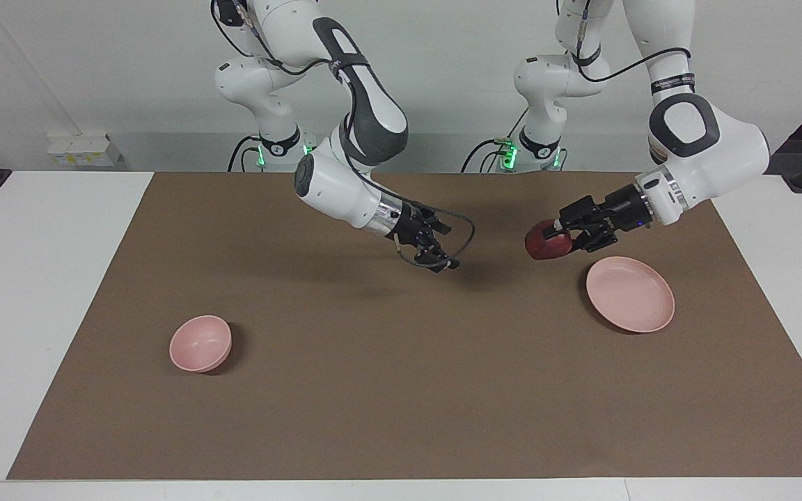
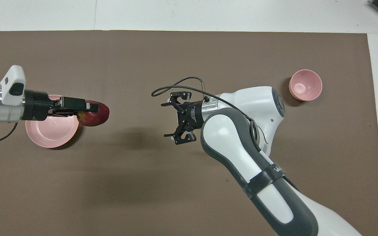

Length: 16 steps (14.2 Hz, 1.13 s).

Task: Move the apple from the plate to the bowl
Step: 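Carry the apple toward the right gripper while the right gripper waits open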

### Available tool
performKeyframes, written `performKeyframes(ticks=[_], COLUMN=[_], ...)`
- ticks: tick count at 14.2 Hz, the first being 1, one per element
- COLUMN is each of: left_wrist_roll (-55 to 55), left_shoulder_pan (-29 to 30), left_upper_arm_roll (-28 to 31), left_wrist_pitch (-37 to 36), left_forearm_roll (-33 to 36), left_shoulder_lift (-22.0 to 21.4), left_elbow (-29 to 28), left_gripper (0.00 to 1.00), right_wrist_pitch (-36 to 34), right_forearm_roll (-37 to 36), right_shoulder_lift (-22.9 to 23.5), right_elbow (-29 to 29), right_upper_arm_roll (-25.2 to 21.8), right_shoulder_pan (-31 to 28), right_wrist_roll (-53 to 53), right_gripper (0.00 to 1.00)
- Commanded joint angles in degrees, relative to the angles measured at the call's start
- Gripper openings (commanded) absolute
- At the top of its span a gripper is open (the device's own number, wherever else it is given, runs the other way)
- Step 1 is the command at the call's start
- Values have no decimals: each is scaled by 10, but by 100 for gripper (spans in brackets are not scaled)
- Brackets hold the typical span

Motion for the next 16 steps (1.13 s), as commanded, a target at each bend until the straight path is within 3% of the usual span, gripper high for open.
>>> performKeyframes(ticks=[1, 5, 10, 16], left_wrist_roll=[7, 7, 4, 3], left_shoulder_pan=[-7, -50, -92, -105], left_upper_arm_roll=[-33, -53, -55, -54], left_wrist_pitch=[61, 137, 177, 172], left_forearm_roll=[-57, -93, -99, -98], left_shoulder_lift=[-21, -19, -12, -17], left_elbow=[-36, -55, -64, -82], left_gripper=[0, 0, 0, 0], right_wrist_pitch=[47, 54, 45, 0], right_forearm_roll=[15, 20, 92, 115], right_shoulder_lift=[-1, 0, -2, -2], right_elbow=[-9, -8, -7, -7], right_upper_arm_roll=[2, 3, 3, 2], right_shoulder_pan=[22, 26, 22, -9], right_wrist_roll=[17, 25, -34, -110], right_gripper=[100, 100, 100, 100])
